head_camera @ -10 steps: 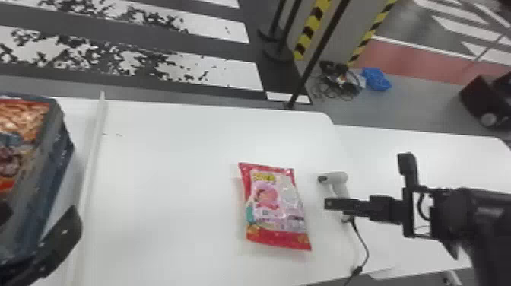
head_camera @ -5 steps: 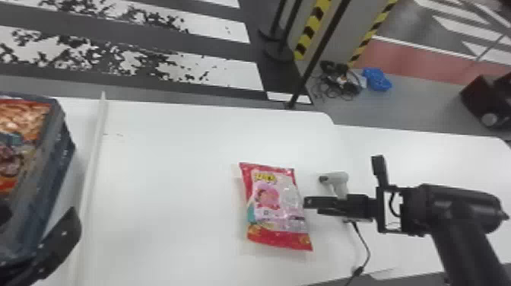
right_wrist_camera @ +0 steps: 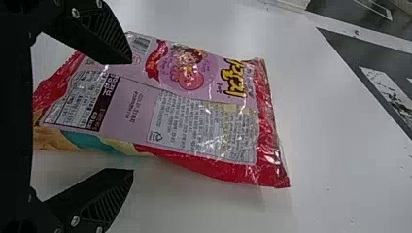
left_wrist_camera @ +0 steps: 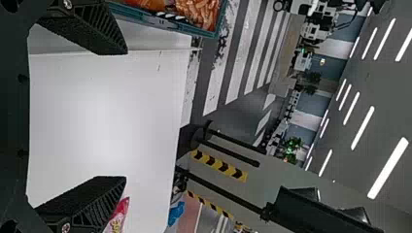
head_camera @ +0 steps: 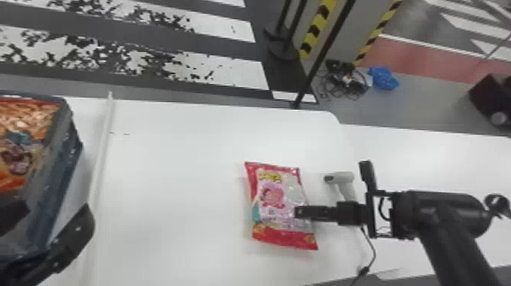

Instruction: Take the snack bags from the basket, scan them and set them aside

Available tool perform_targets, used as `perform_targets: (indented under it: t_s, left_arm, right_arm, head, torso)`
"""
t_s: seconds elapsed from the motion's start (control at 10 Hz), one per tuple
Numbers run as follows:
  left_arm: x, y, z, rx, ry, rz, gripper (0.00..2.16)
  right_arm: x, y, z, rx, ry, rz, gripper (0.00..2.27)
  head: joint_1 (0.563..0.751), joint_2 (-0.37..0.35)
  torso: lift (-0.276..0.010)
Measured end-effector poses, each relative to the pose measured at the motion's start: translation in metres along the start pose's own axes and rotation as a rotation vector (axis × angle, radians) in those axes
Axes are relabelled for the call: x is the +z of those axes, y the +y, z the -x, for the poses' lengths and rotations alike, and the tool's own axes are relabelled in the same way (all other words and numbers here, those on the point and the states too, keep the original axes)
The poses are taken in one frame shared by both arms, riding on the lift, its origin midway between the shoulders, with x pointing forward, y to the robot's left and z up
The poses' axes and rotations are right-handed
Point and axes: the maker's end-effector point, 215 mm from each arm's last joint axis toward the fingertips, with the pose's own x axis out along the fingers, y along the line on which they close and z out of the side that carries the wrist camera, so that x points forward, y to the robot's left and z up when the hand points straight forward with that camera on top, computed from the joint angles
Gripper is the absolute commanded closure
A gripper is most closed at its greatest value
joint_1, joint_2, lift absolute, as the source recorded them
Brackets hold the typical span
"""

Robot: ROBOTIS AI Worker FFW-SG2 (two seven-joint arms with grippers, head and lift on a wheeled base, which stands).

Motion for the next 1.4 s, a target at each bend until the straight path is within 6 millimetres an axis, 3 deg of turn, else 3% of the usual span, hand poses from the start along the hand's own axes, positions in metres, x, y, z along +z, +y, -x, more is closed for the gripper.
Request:
perform_targets:
  t_s: [0.1, 0.2, 0.4, 0.6, 0.7, 0.8, 1.0, 1.1, 1.4]
  left_arm:
    - [-0.001, 0.000, -0.001, 0.000, 0.004, 0.002, 0.07]
    - [-0.003, 0.001, -0.001, 0.001, 0.010, 0.004, 0.07]
    - [-0.006, 0.002, -0.003, 0.002, 0.016, 0.006, 0.07]
    - [-0.007, 0.002, -0.003, 0.001, 0.016, 0.008, 0.07]
    - [-0.006, 0.002, -0.003, -0.001, 0.016, 0.009, 0.07]
    - [-0.006, 0.001, -0.003, -0.003, 0.015, 0.009, 0.07]
    - [-0.006, -0.001, -0.002, -0.005, 0.015, 0.010, 0.07]
    - [-0.006, -0.001, -0.002, -0.005, 0.014, 0.011, 0.07]
    - [-0.003, -0.004, -0.004, -0.014, 0.007, 0.013, 0.07]
  right_arm:
    - [0.001, 0.004, -0.002, 0.014, -0.004, 0.005, 1.48]
    - [0.005, 0.005, -0.002, 0.018, -0.012, 0.018, 2.25]
    - [0.019, 0.008, 0.002, 0.040, -0.057, 0.055, 2.25]
    - [0.019, 0.006, 0.003, 0.042, -0.076, 0.067, 2.24]
    - [0.012, 0.000, -0.001, 0.019, -0.065, 0.065, 1.59]
    - [0.007, -0.007, -0.002, -0.016, -0.057, 0.065, 0.00]
    - [0.008, -0.025, 0.020, -0.153, -0.087, 0.103, 0.04]
    - [0.009, -0.022, 0.036, -0.177, -0.096, 0.095, 0.19]
    - [0.000, -0.014, 0.062, -0.176, -0.067, 0.013, 0.12]
  head:
    - [0.695, -0.300]
    - [0.695, -0.298]
    - [0.695, -0.295]
    - [0.695, -0.299]
    - [0.695, -0.303]
    - [0.695, -0.306]
    - [0.695, -0.350]
    - [0.695, -0.350]
    - [0.695, -0.350]
  torso:
    - [-0.075]
    - [-0.075]
    - [-0.075]
    - [-0.075]
    - [-0.075]
    - [-0.075]
    - [-0.075]
    - [-0.075]
    - [-0.075]
